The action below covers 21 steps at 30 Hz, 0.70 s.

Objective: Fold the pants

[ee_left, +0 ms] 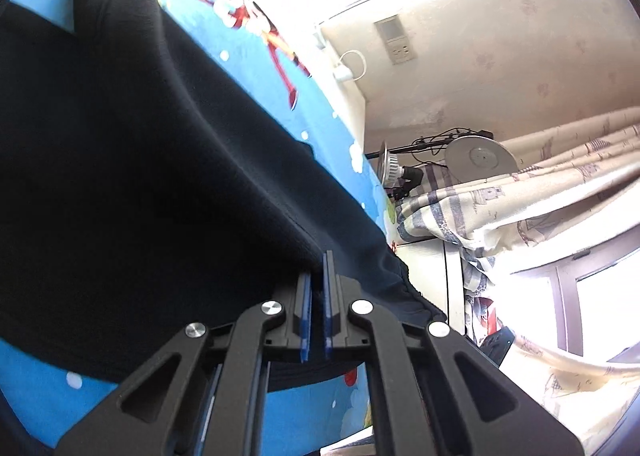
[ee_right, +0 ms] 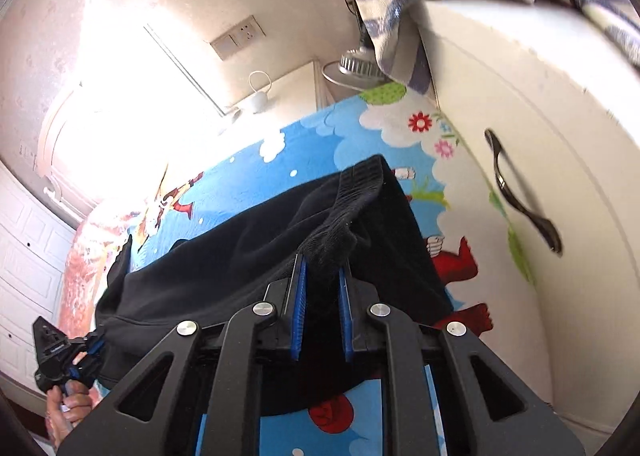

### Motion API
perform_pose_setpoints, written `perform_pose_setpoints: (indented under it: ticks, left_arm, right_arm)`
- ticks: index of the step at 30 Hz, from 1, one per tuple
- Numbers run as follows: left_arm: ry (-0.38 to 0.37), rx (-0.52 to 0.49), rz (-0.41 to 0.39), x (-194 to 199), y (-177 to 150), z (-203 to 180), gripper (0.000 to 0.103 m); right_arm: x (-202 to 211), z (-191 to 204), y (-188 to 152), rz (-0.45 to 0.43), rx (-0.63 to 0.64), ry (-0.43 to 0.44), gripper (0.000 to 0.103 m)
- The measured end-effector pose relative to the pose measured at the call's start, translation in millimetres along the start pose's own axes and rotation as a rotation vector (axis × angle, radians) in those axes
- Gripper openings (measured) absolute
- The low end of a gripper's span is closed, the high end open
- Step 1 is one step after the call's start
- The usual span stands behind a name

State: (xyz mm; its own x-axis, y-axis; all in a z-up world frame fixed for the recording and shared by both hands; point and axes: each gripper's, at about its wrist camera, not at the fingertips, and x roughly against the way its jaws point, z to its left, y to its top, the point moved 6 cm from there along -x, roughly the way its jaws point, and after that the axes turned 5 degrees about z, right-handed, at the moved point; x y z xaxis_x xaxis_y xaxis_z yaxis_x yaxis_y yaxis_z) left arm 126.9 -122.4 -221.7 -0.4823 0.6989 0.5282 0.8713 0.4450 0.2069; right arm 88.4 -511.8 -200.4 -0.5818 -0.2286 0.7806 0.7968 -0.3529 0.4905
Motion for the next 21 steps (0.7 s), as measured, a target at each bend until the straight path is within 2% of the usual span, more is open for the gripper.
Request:
perform_pose_setpoints:
  ticks: [2,5,7,9,13,16,18,21]
  left_arm:
    - [0.027,-0.013,-0.004,11,-26,2,0.004]
    - [0.040,0.080,0.097,-16,-64,43,0.004]
    - [0.113,0.098,0.127,-35,-81,65,0.004]
    - [0.136,0.088,0.114,-36,-87,68,0.004]
    - [0.111,0.034,0.058,-12,-79,42,0.004]
    - [0.136,0.055,0.082,-20,-86,56,0.004]
    - [0.129,0.136,0.113,-27,-94,76,0.004]
    - [0.127,0.124,0.093,-19,-100,78,0.004]
  right_arm:
    - [-17,-16,-16,0.047,0.001,-0.053,0.014]
    - [-68,-51,-40,0.156,-0.052,-0.114,0.014]
    - [-62,-50,-45,0.129,-0.028,-0.126,0.014]
    - [-49,-43,-43,0.105,-0.010,-0.129,0.014]
    - [-26,-31,-40,0.050,0.020,-0.131,0.013]
    - [-60,-52,-52,0.129,-0.018,-0.158,0.013]
    - [-56,-53,-57,0.115,-0.007,-0.162,0.014]
    - [-53,-52,-63,0.114,0.011,-0.179,0.014]
